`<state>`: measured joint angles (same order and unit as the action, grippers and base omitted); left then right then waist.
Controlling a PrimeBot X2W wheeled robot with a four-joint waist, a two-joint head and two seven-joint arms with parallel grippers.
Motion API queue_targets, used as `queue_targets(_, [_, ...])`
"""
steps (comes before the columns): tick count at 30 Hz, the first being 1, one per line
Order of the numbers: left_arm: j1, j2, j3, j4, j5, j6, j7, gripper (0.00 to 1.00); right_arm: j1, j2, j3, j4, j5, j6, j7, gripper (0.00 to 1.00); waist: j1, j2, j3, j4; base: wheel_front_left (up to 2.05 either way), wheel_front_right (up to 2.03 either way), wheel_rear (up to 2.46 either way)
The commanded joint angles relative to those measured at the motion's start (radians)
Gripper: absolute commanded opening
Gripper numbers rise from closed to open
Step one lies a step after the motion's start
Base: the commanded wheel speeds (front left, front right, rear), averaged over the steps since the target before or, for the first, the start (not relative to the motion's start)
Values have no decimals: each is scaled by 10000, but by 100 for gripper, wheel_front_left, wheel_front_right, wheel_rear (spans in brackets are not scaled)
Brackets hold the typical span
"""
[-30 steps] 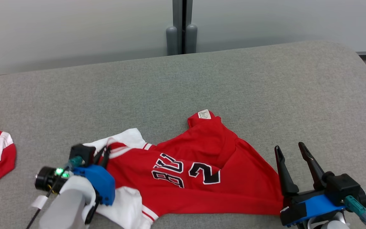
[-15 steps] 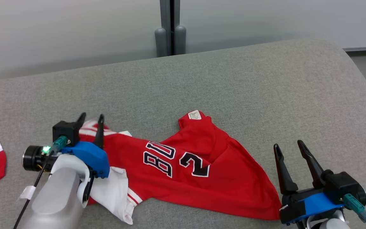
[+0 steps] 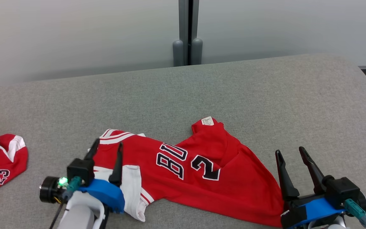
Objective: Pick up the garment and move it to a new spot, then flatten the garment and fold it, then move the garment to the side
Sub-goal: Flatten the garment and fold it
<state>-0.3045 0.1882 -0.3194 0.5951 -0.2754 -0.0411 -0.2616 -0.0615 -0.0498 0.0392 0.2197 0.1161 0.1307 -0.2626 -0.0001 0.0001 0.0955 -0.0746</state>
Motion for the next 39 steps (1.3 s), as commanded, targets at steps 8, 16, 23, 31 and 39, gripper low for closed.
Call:
queue_targets(8, [572,-221,-520,288,588,-465,-47,100,74,-12,49,70,137,1,-33,100,1,-1,-64,57,0,0,0])
queue_targets(16, [318,-433,-782,1002,733,-631,-48,100,3,-12,83,80,190,1,-33,100,1,-1,111,-186,0,0,0])
queue_targets(23, [-27,-459,-623,1771,801,-543,-47,100,-109,-10,50,74,175,1,-33,100,1,-1,288,-394,0,0,0])
queue_targets(31, [-159,-556,-342,2083,648,-612,-47,0,-29,-10,-6,97,212,1,-33,100,1,-1,250,-425,0,0,0])
queue_targets(39, [875,-745,381,330,531,-371,-47,0,145,-10,-65,95,290,1,-31,100,1,-1,68,18,0,0,0])
